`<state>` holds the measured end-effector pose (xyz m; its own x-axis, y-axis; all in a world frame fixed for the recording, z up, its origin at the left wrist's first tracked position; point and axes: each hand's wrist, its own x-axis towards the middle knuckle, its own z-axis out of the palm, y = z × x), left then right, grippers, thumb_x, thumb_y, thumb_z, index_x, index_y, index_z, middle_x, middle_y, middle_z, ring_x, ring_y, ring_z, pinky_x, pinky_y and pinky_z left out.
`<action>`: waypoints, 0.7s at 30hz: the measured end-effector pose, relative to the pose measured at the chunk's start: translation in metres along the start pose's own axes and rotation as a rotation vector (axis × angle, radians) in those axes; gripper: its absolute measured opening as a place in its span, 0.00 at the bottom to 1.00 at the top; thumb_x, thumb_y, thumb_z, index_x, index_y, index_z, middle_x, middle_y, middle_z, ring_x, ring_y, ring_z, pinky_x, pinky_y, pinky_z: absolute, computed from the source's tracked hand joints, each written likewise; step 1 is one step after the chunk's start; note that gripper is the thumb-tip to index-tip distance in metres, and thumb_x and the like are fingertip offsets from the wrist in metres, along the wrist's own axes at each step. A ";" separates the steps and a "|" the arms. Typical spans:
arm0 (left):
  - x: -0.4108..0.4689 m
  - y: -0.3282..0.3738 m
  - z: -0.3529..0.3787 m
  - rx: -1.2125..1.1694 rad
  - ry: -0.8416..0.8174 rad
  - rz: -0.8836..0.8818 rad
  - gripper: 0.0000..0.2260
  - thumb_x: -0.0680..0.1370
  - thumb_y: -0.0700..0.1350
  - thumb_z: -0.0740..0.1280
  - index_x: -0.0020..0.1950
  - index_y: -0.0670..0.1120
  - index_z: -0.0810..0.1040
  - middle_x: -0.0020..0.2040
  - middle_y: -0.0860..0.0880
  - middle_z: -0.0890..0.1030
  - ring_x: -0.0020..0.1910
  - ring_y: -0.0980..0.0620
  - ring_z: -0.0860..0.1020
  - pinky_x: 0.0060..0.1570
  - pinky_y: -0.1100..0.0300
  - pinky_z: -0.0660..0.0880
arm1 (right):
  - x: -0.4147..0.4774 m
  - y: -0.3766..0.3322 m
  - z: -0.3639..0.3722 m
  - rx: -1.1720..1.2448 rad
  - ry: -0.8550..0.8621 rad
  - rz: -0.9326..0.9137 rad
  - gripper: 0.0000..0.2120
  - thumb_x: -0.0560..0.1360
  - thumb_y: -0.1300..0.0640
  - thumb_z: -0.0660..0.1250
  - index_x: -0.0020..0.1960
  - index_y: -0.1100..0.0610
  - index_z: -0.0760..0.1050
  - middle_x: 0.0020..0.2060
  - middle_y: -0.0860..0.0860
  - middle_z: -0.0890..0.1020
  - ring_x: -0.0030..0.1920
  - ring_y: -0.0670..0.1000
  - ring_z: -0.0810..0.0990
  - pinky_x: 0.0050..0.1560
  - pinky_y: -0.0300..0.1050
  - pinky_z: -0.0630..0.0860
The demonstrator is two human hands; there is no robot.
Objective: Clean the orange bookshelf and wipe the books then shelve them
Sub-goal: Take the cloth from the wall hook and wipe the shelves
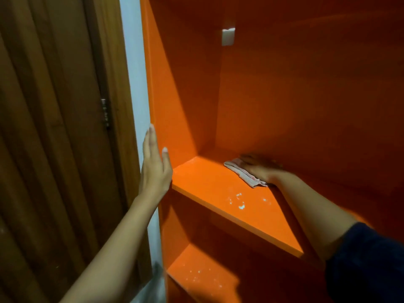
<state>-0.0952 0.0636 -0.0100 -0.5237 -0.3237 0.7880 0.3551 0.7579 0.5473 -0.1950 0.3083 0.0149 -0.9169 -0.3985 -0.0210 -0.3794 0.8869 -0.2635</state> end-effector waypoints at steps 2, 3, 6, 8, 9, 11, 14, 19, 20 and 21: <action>0.015 -0.002 0.001 -0.052 0.003 0.025 0.24 0.83 0.42 0.51 0.73 0.54 0.40 0.76 0.51 0.48 0.70 0.60 0.51 0.56 0.87 0.49 | 0.017 -0.004 0.003 0.022 -0.005 -0.050 0.23 0.83 0.46 0.46 0.77 0.50 0.51 0.77 0.50 0.51 0.77 0.53 0.47 0.73 0.54 0.44; 0.020 -0.003 0.002 -0.070 0.007 0.026 0.24 0.83 0.43 0.51 0.73 0.54 0.39 0.74 0.54 0.47 0.69 0.62 0.50 0.56 0.87 0.48 | 0.023 -0.007 0.004 0.030 -0.013 -0.085 0.24 0.83 0.46 0.47 0.77 0.50 0.52 0.77 0.50 0.52 0.77 0.52 0.48 0.73 0.53 0.45; 0.029 -0.007 0.006 -0.105 0.017 0.040 0.24 0.84 0.43 0.50 0.72 0.54 0.39 0.70 0.57 0.46 0.69 0.61 0.49 0.61 0.83 0.49 | 0.038 -0.016 0.006 0.142 -0.001 -0.136 0.25 0.81 0.44 0.50 0.76 0.50 0.57 0.76 0.49 0.56 0.76 0.50 0.51 0.73 0.51 0.47; 0.030 -0.015 0.007 -0.128 -0.008 0.071 0.25 0.83 0.47 0.50 0.72 0.57 0.37 0.73 0.55 0.46 0.74 0.53 0.53 0.70 0.66 0.56 | 0.044 -0.022 0.008 0.181 0.009 -0.149 0.27 0.80 0.41 0.52 0.76 0.50 0.57 0.76 0.48 0.56 0.76 0.51 0.53 0.73 0.53 0.49; 0.031 -0.019 0.006 -0.144 -0.044 0.077 0.25 0.83 0.52 0.49 0.73 0.60 0.35 0.76 0.50 0.48 0.74 0.45 0.57 0.72 0.53 0.61 | 0.047 -0.023 0.008 0.177 0.025 -0.145 0.29 0.79 0.38 0.53 0.76 0.49 0.57 0.76 0.49 0.55 0.76 0.52 0.54 0.74 0.54 0.51; 0.033 -0.030 0.002 -0.180 -0.112 0.073 0.25 0.79 0.63 0.47 0.70 0.69 0.34 0.75 0.36 0.58 0.68 0.33 0.66 0.64 0.37 0.67 | 0.052 -0.023 0.007 0.121 0.068 -0.112 0.31 0.78 0.38 0.55 0.76 0.51 0.56 0.76 0.50 0.56 0.75 0.55 0.56 0.73 0.55 0.56; 0.038 -0.036 -0.003 -0.203 -0.155 0.132 0.26 0.76 0.69 0.46 0.68 0.73 0.34 0.73 0.37 0.62 0.63 0.37 0.73 0.61 0.39 0.71 | 0.054 -0.028 0.003 0.056 0.090 -0.047 0.30 0.78 0.41 0.57 0.75 0.54 0.58 0.75 0.52 0.59 0.74 0.56 0.59 0.72 0.53 0.58; 0.046 -0.032 -0.003 -0.276 -0.128 0.133 0.25 0.76 0.69 0.46 0.68 0.72 0.36 0.56 0.46 0.75 0.44 0.34 0.78 0.44 0.39 0.77 | 0.068 -0.041 0.014 0.098 -0.086 0.020 0.27 0.77 0.33 0.46 0.73 0.41 0.58 0.77 0.49 0.53 0.76 0.58 0.49 0.73 0.64 0.43; 0.045 -0.030 -0.002 -0.303 -0.115 0.122 0.24 0.76 0.68 0.46 0.68 0.74 0.36 0.50 0.46 0.75 0.40 0.33 0.77 0.40 0.38 0.76 | 0.073 -0.041 0.018 0.065 -0.047 0.059 0.32 0.73 0.27 0.43 0.74 0.38 0.54 0.77 0.48 0.51 0.76 0.61 0.47 0.71 0.67 0.41; 0.045 -0.028 -0.001 -0.324 -0.108 0.109 0.23 0.76 0.68 0.45 0.67 0.76 0.37 0.48 0.44 0.76 0.37 0.33 0.76 0.37 0.39 0.76 | 0.077 -0.042 0.021 0.044 -0.009 0.097 0.36 0.70 0.23 0.41 0.73 0.37 0.52 0.77 0.50 0.49 0.75 0.64 0.45 0.70 0.70 0.41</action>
<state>-0.1283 0.0276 0.0104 -0.5419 -0.1759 0.8219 0.6315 0.5601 0.5362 -0.2473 0.2350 0.0037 -0.9479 -0.3135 -0.0571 -0.2829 0.9104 -0.3019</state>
